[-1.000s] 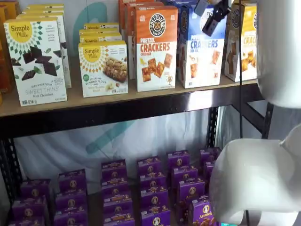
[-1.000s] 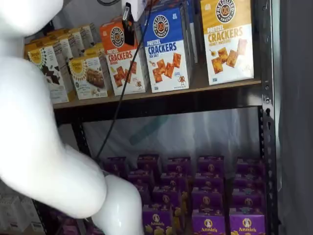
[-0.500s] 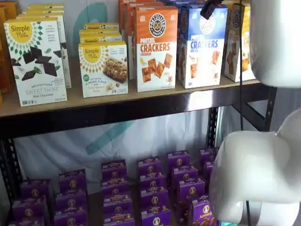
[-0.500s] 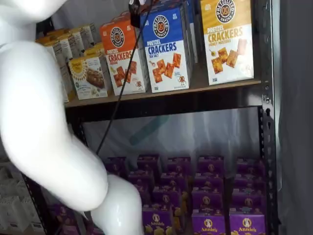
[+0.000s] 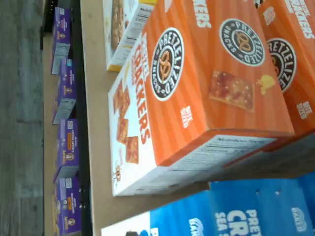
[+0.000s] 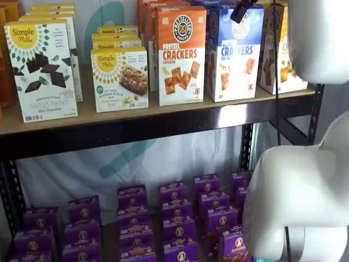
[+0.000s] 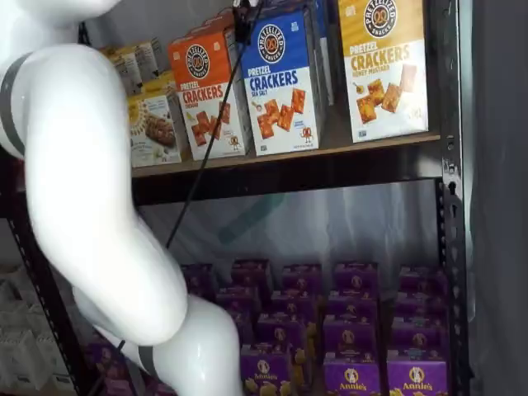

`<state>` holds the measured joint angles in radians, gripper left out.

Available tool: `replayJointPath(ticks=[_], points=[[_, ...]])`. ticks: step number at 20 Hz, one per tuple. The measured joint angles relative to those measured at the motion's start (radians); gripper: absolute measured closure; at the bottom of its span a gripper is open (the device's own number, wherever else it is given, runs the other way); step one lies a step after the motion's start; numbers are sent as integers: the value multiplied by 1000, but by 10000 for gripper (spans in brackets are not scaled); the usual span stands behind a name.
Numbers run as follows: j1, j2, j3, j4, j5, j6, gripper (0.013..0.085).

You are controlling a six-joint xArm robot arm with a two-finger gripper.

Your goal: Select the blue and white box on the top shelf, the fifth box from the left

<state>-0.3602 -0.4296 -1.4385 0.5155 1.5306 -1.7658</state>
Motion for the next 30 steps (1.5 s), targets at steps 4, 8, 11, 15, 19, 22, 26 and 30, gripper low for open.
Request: replayJointPath(ticks=[4, 8, 11, 15, 19, 22, 26, 30], points=[[3, 35, -19, 1, -15, -4, 130], [15, 70, -55, -36, -7, -8, 130], [19, 91, -74, -55, -2, -11, 130], [21, 115, -101, -74, 17, -13, 130], [24, 137, -133, -90, 55, -10, 130], [32, 139, -135, -103, 60, -6, 130], [46, 141, -139, -127, 70, -1, 130], [60, 142, -141, -155, 81, 5, 130]])
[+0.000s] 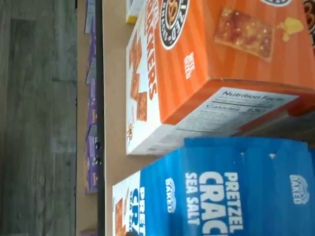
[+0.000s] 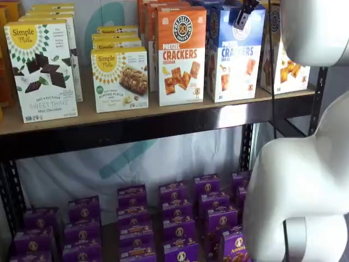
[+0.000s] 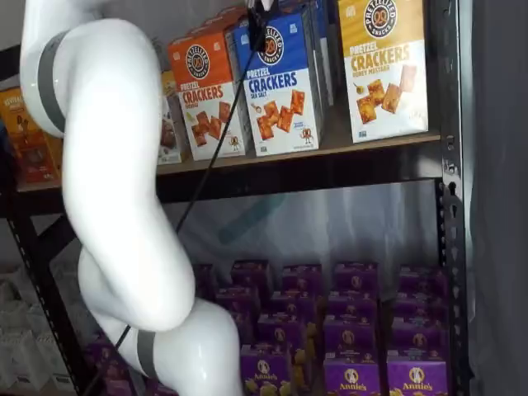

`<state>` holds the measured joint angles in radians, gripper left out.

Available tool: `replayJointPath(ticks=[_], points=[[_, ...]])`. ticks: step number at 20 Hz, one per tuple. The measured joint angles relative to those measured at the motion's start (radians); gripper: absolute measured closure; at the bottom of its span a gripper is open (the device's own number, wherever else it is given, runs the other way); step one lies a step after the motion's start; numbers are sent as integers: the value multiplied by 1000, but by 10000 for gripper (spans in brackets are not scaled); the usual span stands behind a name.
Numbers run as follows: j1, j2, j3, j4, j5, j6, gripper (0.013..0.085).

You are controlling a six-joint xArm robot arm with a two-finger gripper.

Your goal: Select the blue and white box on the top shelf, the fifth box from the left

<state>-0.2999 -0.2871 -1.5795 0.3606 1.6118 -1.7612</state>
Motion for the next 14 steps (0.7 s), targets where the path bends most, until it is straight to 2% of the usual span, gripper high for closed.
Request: replayJointPath(ticks=[4, 9, 11, 12, 14], points=[[11, -8, 15, -21, -9, 1, 130], [11, -15, 32, -21, -22, -2, 130], [10, -15, 33, -20, -23, -3, 210], [10, -15, 33, -20, -23, -3, 210], [9, -15, 33, -19, -25, -3, 290]])
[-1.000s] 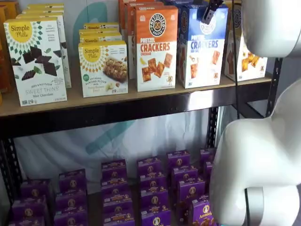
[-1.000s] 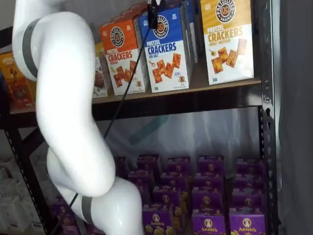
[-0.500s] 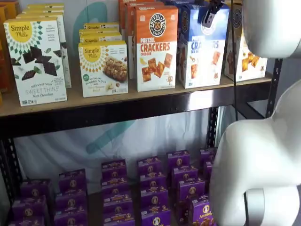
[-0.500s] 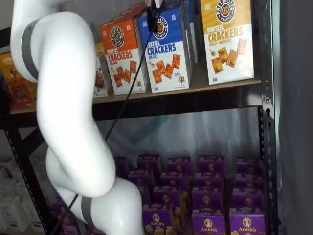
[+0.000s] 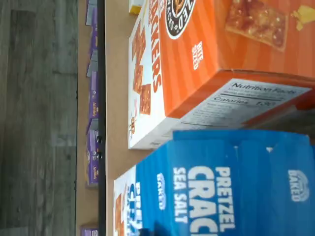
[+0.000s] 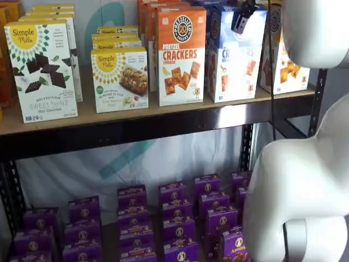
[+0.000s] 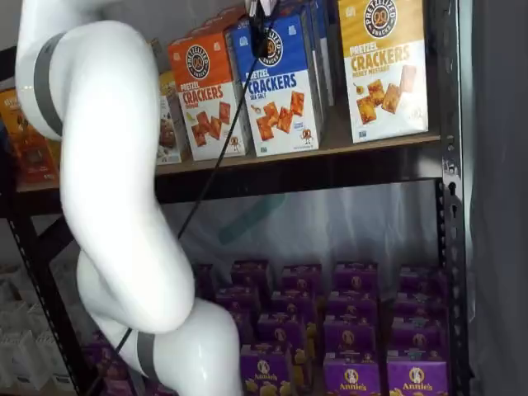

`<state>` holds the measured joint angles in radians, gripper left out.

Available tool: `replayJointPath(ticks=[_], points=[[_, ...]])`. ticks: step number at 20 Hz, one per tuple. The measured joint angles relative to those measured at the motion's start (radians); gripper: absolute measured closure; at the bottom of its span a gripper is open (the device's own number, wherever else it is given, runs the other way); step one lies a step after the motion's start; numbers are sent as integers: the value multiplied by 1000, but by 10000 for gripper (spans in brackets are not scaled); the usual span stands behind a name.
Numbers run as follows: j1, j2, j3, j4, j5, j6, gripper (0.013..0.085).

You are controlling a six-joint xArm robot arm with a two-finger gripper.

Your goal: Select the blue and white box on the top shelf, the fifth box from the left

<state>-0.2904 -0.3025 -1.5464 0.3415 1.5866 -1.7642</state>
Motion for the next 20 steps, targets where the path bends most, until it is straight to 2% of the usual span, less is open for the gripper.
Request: replayJointPath(ticks=[1, 2, 10, 13, 17, 20], points=[[-1, -1, 1, 1, -2, 0, 290], [-2, -2, 2, 3, -5, -1, 330], [-8, 0, -3, 9, -10, -5, 330], [-10, 0, -5, 9, -8, -6, 410], [-10, -2, -6, 4, -3, -8, 410], [-8, 7, -28, -12, 37, -5, 410]])
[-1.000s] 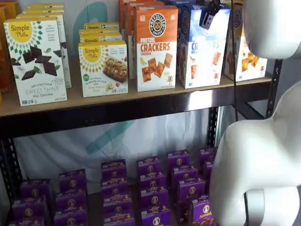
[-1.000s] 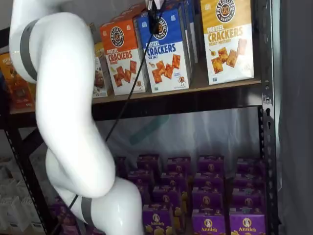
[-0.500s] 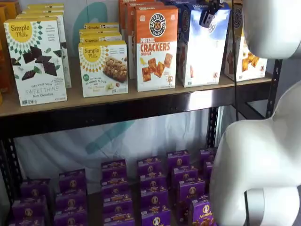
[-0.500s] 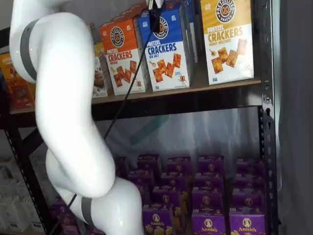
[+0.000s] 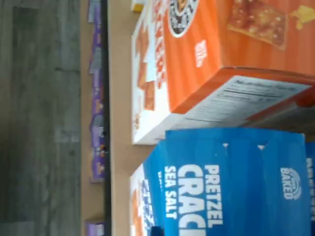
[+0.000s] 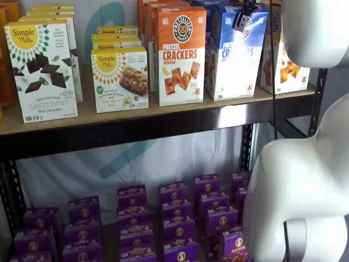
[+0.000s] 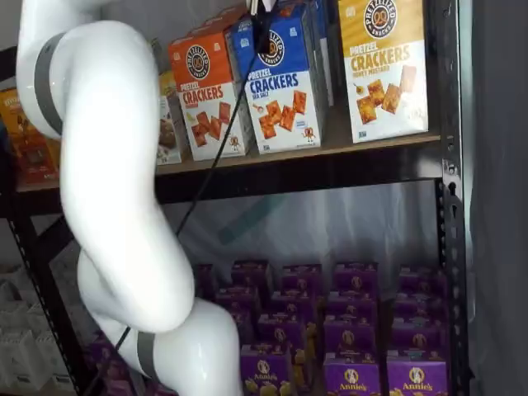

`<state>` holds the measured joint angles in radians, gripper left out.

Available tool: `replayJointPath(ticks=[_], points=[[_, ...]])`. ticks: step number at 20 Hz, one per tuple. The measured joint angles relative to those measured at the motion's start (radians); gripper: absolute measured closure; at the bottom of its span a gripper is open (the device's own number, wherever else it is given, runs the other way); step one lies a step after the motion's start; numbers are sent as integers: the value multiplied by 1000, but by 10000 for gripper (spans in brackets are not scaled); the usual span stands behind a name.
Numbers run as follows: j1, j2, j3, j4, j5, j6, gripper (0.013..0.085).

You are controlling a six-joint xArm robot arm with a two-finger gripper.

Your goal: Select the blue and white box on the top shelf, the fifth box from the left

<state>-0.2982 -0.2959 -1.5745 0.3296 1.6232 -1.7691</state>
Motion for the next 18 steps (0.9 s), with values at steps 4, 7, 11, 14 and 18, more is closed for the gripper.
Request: replayJointPath(ticks=[4, 7, 11, 14, 18], points=[[6, 28, -62, -27, 116, 11, 410], [7, 20, -71, -26, 155, 18, 410], [12, 3, -73, -30, 188, 27, 410], [22, -17, -68, -44, 213, 35, 410], [29, -56, -36, -52, 230, 41, 410]])
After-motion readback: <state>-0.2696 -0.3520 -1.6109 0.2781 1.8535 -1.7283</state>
